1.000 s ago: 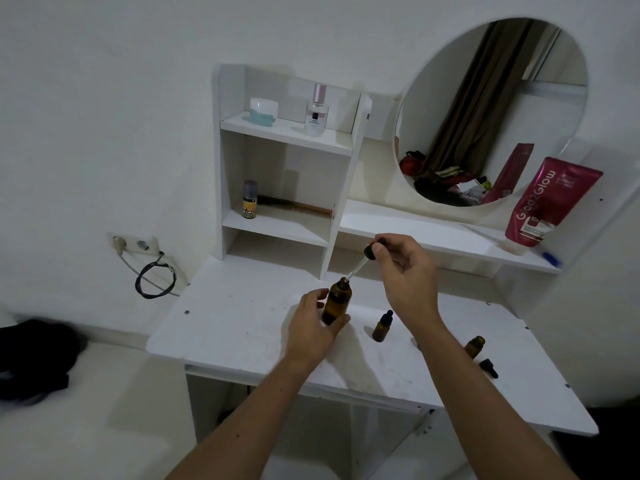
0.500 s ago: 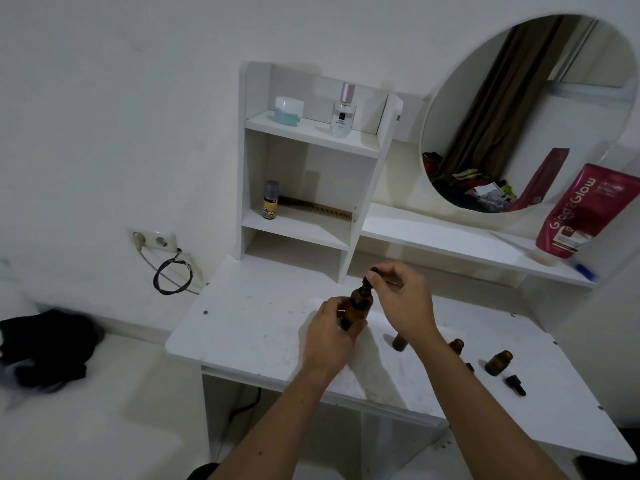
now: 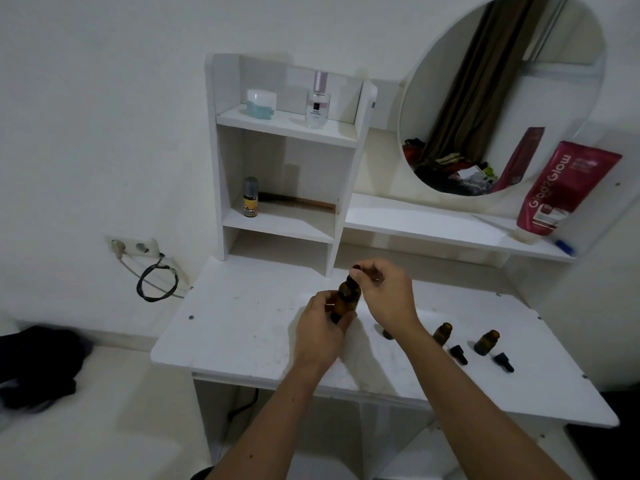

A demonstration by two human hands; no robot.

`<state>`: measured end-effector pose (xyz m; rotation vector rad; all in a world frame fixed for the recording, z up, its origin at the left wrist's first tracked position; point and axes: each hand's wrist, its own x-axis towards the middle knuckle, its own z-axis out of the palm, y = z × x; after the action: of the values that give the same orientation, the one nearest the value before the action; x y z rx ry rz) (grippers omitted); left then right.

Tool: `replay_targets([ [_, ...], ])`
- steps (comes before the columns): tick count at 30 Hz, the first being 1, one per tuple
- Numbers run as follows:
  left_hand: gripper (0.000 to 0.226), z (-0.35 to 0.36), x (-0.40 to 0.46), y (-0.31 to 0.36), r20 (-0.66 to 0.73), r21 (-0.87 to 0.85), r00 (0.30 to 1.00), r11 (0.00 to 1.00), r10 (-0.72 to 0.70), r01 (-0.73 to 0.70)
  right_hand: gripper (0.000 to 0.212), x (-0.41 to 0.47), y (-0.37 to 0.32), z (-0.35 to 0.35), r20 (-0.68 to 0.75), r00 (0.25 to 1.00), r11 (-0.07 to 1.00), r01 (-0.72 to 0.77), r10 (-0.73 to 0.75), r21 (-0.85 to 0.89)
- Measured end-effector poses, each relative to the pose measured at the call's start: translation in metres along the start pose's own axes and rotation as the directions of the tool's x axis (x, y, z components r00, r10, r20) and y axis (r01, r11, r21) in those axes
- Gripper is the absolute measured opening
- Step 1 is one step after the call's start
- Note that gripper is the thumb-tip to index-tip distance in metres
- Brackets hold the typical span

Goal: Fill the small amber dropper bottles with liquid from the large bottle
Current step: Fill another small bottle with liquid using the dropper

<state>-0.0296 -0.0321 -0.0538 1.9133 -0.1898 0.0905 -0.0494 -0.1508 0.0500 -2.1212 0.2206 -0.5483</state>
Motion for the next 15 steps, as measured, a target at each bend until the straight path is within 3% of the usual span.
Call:
replay_targets([
  [6, 0.046, -0.002, -0.001, 0.002, 0.004, 0.006, 1.000, 1.000, 0.008, -0.008, 0.009, -0.005, -0.011, -0.015, -0.038, 0.999, 0.985, 0.001, 0.006, 0.171],
  [10, 0.048, -0.002, -0.005, 0.006, 0.005, 0.043, 1.000, 0.999, 0.011, -0.011, 0.012, -0.006, -0.032, -0.034, -0.135, 0.990, 0.955, 0.076, -0.038, 0.288],
  [15, 0.070, -0.003, -0.008, 0.009, -0.028, 0.047, 0.999, 0.999, -0.018, 0.020, 0.013, -0.016, -0.043, -0.061, -0.226, 0.968, 0.917, 0.182, -0.105, 0.354],
])
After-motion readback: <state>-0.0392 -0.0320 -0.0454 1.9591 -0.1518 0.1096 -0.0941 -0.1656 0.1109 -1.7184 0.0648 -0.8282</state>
